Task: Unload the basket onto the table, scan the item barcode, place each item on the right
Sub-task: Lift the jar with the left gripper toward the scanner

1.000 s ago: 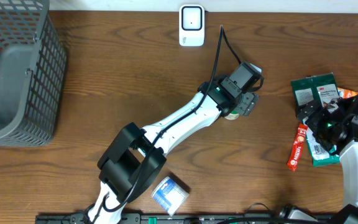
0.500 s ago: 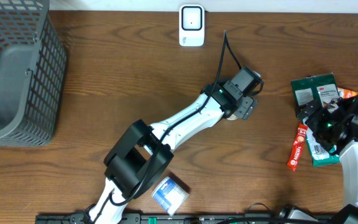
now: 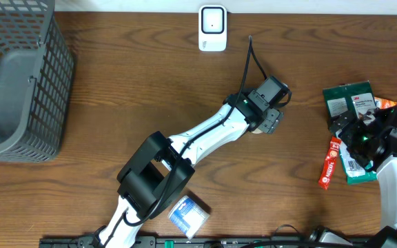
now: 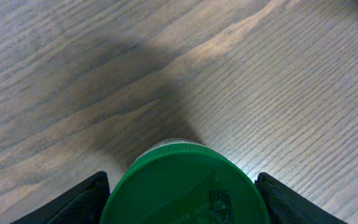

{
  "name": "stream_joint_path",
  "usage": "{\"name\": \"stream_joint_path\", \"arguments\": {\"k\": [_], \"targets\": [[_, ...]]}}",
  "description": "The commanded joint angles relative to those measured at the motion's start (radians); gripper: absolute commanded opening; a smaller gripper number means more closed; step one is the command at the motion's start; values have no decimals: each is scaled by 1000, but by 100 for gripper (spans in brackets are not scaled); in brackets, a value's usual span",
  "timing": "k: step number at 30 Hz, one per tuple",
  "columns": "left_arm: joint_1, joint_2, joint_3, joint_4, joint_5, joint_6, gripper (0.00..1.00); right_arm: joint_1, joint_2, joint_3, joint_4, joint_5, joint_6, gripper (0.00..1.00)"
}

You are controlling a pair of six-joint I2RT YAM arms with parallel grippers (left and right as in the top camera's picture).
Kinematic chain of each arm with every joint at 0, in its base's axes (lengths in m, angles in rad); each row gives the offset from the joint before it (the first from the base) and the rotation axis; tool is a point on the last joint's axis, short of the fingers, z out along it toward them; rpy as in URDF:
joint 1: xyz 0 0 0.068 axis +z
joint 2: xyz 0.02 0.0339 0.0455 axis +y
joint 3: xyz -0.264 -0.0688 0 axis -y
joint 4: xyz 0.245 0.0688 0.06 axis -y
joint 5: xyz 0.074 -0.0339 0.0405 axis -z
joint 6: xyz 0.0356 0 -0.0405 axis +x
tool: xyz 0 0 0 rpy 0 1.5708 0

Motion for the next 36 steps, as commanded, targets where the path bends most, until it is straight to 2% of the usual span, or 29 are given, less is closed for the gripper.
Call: {"name": "stream_joint_path", "arguments": {"k": [1,4,6,12,16,23,28,30,36], "targets": [[-2,14,-19,-19,-2,14,75,-11,2,5,0,-11,4,99],[-2,14,-19,-24,-2,14,75,-11,2,5,0,-11,4,99],[-2,14,-19,-27,-2,14,87,-11,2,5,0,-11,4,99],[-2,27,-19,-35,-2,14,88,-11,2,5,0,-11,4,99],[-2,27,-19,-16,-2,13,80,-11,2,5,0,-11,4,99],[-2,27,-19,-34,-2,14,78,-11,2,5,0,-11,4,99],[-2,27,-18,-23,-4,26,68,-11,2,5,0,-11,4,99],[-2,21,-18,-10,-39,42,65,-11,2,5,0,-11,4,99],[-2,-34,-17,-6,-190,71,65,-11,2,5,0,-11,4,99]]}}
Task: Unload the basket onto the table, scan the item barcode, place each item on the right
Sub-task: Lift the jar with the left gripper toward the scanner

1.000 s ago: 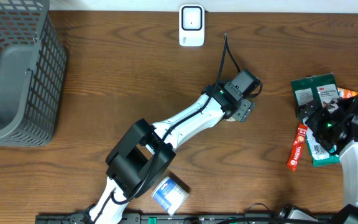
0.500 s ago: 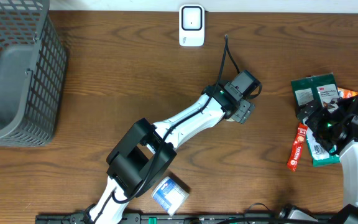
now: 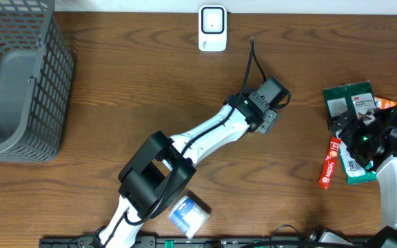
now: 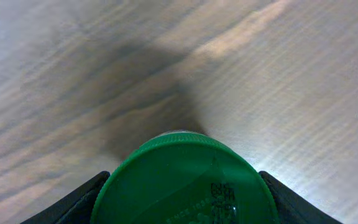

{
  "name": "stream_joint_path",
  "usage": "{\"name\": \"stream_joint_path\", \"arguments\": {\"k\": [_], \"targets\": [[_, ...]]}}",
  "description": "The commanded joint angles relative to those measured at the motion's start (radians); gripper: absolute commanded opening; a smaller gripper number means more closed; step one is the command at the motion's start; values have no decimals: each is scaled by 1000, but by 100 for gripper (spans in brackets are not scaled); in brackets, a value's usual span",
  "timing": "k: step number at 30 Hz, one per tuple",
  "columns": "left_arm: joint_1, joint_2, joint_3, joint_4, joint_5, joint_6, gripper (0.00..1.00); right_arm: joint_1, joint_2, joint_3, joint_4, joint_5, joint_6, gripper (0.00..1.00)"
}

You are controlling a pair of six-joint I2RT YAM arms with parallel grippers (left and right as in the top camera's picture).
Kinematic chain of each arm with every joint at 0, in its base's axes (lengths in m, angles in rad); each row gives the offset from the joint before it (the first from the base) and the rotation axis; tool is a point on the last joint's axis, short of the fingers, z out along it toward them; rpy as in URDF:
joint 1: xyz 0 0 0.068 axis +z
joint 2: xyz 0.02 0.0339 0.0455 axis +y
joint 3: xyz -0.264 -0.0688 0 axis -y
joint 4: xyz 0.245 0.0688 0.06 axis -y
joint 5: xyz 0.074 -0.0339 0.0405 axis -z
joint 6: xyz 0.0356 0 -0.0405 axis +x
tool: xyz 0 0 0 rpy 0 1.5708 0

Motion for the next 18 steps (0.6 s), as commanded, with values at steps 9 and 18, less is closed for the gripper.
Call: {"name": "stream_joint_path", "arguments": {"k": [9,18], "targets": [[-2,-120,-13,54,-303,174,65,-11,2,5,0,-11,4,99],[-1,-127,-13,219,-561,411,65,-11,2,5,0,-11,4,99]]}}
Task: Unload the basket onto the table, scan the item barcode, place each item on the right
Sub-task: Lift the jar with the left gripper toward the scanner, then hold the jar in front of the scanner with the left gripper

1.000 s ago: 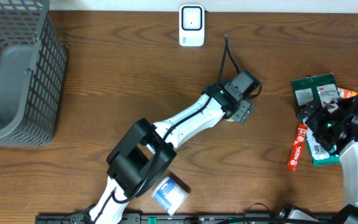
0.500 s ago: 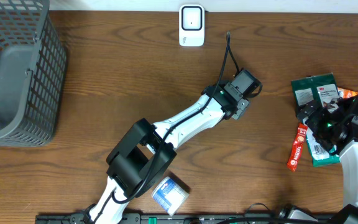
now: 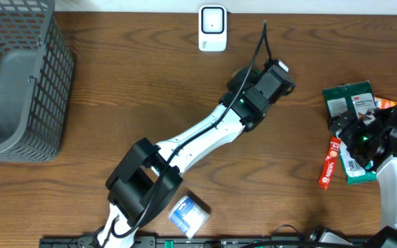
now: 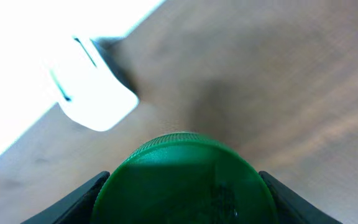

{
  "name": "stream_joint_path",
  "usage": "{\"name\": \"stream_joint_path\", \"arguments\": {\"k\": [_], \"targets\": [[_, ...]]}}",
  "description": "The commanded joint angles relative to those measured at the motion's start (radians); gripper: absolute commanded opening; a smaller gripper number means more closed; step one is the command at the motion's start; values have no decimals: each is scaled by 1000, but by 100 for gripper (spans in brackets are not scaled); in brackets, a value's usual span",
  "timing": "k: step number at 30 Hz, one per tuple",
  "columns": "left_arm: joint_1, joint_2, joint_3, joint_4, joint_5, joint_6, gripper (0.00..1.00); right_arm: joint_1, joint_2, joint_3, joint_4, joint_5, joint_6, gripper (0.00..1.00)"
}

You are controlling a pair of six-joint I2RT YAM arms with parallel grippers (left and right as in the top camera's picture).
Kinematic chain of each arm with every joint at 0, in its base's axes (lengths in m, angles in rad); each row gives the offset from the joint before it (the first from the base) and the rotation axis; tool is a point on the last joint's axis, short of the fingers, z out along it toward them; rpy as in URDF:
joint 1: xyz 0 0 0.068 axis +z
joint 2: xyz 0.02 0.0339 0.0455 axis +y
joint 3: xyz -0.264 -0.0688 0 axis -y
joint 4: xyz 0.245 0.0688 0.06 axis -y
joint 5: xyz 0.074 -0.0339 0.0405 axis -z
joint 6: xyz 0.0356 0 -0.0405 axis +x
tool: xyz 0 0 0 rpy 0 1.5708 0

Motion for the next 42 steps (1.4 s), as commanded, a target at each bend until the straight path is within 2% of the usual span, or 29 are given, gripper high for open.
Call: {"name": "stream_joint_path", "arguments": {"k": [1,7,13,18,23,28,33,38,42], "targets": [[0,-34,1,58,-162,140,65,-10,2,5,0,-11,4,99],[9,-34,84,76,-165,253,65,-10,2,5,-1,-11,4,99],[53,-34,177,76,-152,311,65,-10,2,5,0,-11,4,99],[124,-34,205,90,-30,309,65,-10,2,5,0,-11,4,99],[197,-33,206,237,-8,307,65,-10,2,5,0,-11,4,99],[274,-24,207,363,113,308,65,-10,2,5,0,-11,4,99],[335,27,207,484,158,320,64,-10,2,5,0,-11,4,99],[351,95,207,509,183,388,63,-10,2,5,0,-11,4,99],[350,183,207,619,185,521,60,-10,2,5,0,-11,4,99]]}}
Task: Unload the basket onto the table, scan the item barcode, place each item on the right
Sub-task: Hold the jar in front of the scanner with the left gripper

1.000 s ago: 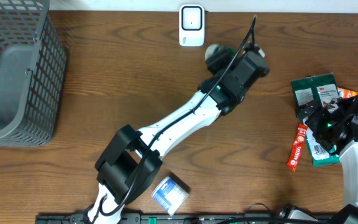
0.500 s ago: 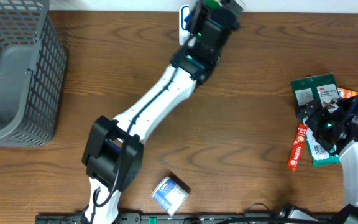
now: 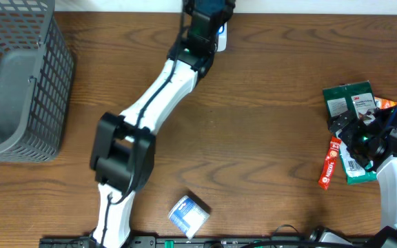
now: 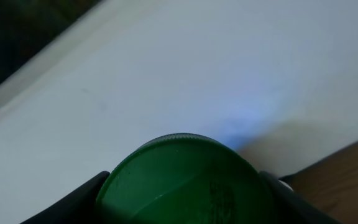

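A container with a round green lid fills the bottom of the left wrist view, with my left gripper shut on it, one black finger on each side. Overhead, the left gripper reaches to the table's far edge, over the white barcode scanner, which is mostly hidden under it. The container itself is hidden in the overhead view. A white wall with a faint bluish glow lies behind the lid. My right gripper rests over the packets at the right; whether it is open or shut does not show.
A grey mesh basket stands at the far left. A blue and white box lies near the front edge. Green packets and a red packet lie at the right under the right arm.
My left gripper, still holding the green-lidded container, has moved from right of the scanner to over it at the table's far edge. The wrist view now faces the white wall. The right arm is unchanged.
At first my left gripper held the green-lidded container low over the table's middle right. Then it sat slightly further back. Later it was closer to the scanner, which showed in the wrist view. Now it is over the scanner.
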{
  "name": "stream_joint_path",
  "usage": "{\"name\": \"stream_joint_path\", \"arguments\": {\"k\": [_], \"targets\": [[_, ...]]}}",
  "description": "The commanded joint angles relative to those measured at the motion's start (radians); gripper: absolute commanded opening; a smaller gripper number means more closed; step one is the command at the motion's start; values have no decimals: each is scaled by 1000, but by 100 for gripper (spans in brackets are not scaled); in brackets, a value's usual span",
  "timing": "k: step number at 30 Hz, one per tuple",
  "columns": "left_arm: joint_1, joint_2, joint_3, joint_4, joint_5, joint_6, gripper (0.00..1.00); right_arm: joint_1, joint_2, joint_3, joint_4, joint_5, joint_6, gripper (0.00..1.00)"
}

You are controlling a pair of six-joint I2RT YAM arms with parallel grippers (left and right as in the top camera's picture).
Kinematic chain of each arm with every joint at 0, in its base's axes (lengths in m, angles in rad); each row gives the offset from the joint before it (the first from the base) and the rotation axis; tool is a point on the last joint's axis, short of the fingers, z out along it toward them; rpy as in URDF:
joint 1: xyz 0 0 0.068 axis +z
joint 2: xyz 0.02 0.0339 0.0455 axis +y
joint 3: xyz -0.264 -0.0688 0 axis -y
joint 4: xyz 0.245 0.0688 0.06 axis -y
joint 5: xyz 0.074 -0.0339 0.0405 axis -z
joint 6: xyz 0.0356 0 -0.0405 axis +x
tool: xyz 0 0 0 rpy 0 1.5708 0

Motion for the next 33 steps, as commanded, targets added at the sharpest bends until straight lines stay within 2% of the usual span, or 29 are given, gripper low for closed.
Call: {"name": "stream_joint_path", "arguments": {"k": [1,13,16,21,33], "targets": [[-6,85,21,70,24,150,59,-10,2,5,0,-11,4,99],[-5,223,21,196,69,336,58,-10,2,5,0,-11,4,99],[-5,223,21,197,108,343,58,-10,2,5,-1,-11,4,99],[-5,224,20,196,135,347,50,-10,2,5,0,-11,4,99],[45,224,20,198,209,346,50,-10,2,5,0,-11,4,99]]}}
